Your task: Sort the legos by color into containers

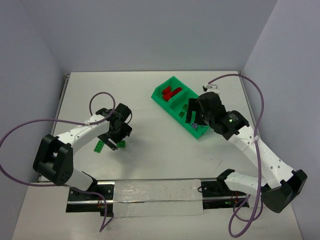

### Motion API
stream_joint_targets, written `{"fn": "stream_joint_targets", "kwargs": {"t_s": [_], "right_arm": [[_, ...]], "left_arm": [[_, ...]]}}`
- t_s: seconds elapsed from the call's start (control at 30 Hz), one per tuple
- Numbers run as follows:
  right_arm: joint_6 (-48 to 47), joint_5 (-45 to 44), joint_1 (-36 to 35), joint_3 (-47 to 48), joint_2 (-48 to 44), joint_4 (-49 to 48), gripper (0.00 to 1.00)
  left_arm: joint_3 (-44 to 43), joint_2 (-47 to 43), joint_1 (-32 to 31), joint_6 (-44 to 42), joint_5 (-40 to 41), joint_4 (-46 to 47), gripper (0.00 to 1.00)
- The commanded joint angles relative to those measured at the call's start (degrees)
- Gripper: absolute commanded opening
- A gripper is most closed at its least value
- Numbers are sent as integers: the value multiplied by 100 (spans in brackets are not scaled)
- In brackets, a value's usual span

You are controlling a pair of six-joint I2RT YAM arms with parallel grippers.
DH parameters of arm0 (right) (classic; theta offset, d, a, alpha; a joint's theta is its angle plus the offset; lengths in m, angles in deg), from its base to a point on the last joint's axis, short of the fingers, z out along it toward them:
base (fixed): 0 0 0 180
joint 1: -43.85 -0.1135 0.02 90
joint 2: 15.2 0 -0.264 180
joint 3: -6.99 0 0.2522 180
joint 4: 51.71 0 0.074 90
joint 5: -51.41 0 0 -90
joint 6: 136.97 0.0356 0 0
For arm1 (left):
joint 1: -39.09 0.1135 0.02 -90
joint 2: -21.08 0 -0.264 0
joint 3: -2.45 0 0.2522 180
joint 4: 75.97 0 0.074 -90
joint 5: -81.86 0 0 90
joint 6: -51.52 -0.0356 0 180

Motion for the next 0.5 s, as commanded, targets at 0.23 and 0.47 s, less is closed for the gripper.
{"fn": "stream_joint_targets", "kwargs": {"t_s": [0.23,0.47], "right_arm": [[-113,-144,-27,-11,-208,-119,95],[-143,-215,-25,-24,-225,-82,95]], "left_arm": [[169,427,239,1278,-109,558,87],[394,597,395,1404,-210,838,85]]}}
